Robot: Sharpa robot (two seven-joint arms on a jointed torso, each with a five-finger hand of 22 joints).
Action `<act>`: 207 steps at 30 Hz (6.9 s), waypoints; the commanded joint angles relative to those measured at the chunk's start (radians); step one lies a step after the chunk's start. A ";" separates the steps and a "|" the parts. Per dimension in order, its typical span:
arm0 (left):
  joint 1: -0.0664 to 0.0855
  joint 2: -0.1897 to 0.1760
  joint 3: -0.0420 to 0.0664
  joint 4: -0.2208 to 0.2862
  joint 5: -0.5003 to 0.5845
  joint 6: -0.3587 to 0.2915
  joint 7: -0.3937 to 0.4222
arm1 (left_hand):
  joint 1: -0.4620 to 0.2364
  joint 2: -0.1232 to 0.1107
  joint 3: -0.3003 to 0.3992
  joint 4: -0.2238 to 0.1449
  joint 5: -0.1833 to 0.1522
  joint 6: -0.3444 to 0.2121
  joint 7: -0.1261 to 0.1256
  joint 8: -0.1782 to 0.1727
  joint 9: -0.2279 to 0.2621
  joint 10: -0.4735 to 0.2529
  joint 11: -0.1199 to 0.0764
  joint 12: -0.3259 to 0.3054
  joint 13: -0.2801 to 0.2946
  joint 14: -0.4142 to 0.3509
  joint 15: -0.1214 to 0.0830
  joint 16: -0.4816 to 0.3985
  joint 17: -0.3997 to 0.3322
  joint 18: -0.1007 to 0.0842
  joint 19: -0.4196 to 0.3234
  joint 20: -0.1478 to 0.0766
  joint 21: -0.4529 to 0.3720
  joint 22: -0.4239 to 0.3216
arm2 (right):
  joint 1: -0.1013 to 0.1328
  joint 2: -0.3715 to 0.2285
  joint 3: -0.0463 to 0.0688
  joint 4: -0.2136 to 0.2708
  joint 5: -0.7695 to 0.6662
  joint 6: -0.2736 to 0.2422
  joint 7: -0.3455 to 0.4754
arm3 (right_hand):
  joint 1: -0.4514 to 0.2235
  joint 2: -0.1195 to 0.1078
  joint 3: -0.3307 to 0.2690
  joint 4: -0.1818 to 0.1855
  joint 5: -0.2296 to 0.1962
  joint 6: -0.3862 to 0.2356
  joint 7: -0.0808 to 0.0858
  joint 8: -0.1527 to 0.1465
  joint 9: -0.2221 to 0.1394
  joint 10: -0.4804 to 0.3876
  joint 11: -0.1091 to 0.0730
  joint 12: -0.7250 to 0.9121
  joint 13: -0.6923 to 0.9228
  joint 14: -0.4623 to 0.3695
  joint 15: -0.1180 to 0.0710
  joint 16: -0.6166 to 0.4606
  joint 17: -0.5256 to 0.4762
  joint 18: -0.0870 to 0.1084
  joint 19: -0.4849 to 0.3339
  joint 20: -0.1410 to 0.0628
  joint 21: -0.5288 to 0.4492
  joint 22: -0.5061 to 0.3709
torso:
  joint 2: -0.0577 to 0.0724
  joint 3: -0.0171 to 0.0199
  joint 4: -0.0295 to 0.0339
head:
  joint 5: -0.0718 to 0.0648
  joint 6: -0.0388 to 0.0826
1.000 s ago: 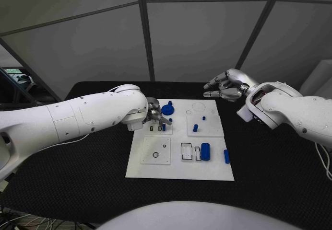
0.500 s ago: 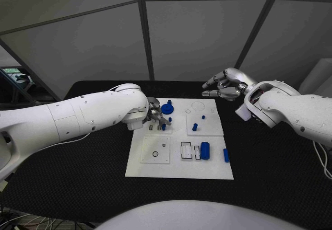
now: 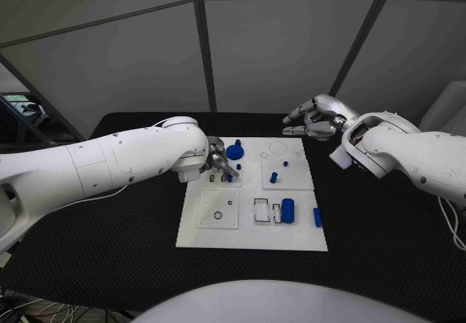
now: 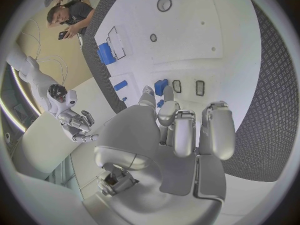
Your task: Assemble the parts on the task board
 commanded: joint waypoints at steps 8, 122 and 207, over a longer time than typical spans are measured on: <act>0.002 0.002 0.000 0.001 -0.006 0.026 -0.007 | 0.017 -0.001 0.016 -0.011 -0.002 -0.003 -0.011 0.011 0.010 0.002 -0.006 0.007 0.002 0.073 -0.010 -0.007 0.162 -0.008 0.011 -0.008 0.004 0.002 | 0.002 0.006 0.001 -0.002 -0.003 0.012 0.001 | -0.012 0.004 -0.006 0.001 0.005 -0.004 0.002 0.002 -0.002 0.003 -0.007 -0.003 0.044 0.061 -0.004 -0.006 0.097 0.021 -0.007 0.002 -0.006 -0.001 | 0.000 0.0008 0.0006 | 0.001 -0.002; -0.070 -0.088 -0.002 0.138 -0.186 -0.225 -0.008 | -0.235 -0.212 1.041 -0.222 0.134 -0.015 -0.022 0.053 0.176 0.048 -0.020 -0.012 0.008 0.078 -0.021 -0.014 0.173 -0.008 0.013 -0.017 0.000 0.014 | 0.002 0.010 0.001 -0.027 -0.007 0.018 0.007 | -0.014 0.006 -0.009 0.001 0.008 -0.005 0.002 0.002 -0.003 0.004 -0.008 -0.005 0.042 0.061 -0.005 -0.007 0.096 0.021 -0.007 0.001 -0.009 -0.005 | -0.001 0.0125 0.0146 | 0.012 -0.025; -0.068 -0.072 -0.001 0.100 -0.161 -0.196 -0.011 | -0.418 -0.228 0.592 -0.058 0.132 0.087 -0.049 0.016 0.141 0.103 -0.039 0.037 0.081 0.080 -0.037 -0.014 0.180 -0.019 0.036 -0.030 0.031 0.074 | 0.002 0.009 0.001 -0.031 -0.007 0.024 0.005 | -0.018 0.007 -0.013 0.003 0.009 -0.005 0.002 0.003 -0.004 0.003 -0.008 -0.008 0.040 0.060 -0.005 -0.010 0.093 0.022 -0.007 0.001 -0.011 -0.008 | -0.001 0.0110 0.0154 | 0.004 -0.036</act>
